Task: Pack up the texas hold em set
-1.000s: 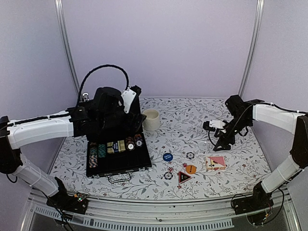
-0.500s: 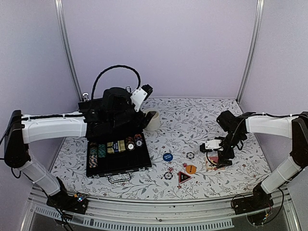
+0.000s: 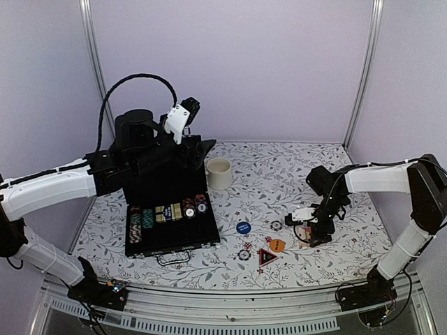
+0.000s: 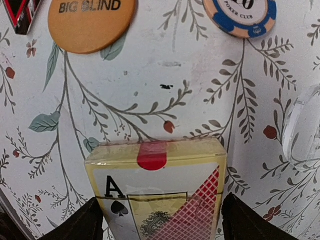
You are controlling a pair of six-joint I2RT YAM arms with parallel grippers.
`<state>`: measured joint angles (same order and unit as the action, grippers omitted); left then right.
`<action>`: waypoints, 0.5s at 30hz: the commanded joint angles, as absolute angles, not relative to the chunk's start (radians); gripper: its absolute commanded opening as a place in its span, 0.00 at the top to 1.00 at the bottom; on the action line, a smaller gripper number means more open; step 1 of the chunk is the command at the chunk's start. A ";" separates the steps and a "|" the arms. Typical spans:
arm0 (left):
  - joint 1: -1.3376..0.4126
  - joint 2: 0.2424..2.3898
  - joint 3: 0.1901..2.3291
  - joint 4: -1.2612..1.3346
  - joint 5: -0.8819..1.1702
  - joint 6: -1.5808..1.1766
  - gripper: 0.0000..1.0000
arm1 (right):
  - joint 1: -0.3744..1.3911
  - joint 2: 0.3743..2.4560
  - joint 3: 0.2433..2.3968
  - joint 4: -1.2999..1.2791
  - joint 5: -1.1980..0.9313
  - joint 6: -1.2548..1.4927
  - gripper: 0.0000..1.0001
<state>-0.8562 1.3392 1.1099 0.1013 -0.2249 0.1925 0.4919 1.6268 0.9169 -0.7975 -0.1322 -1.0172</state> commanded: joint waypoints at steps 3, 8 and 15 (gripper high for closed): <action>-0.845 1.318 1.088 0.081 -0.216 0.199 0.03 | 0.513 1.656 0.930 -0.793 -0.115 -0.979 0.30; -0.845 1.312 1.082 0.083 -0.231 0.203 0.04 | 0.534 1.664 0.951 -0.799 -0.117 -0.957 0.38; -0.846 1.340 1.087 0.073 -0.240 0.191 0.05 | 0.541 1.633 1.073 -0.861 -0.300 -0.907 0.45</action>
<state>-0.8555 1.3342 1.0962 0.0841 -0.2272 0.1936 0.5323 1.6566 0.9707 -0.8272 -0.1535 -0.9520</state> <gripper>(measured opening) 0.953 0.630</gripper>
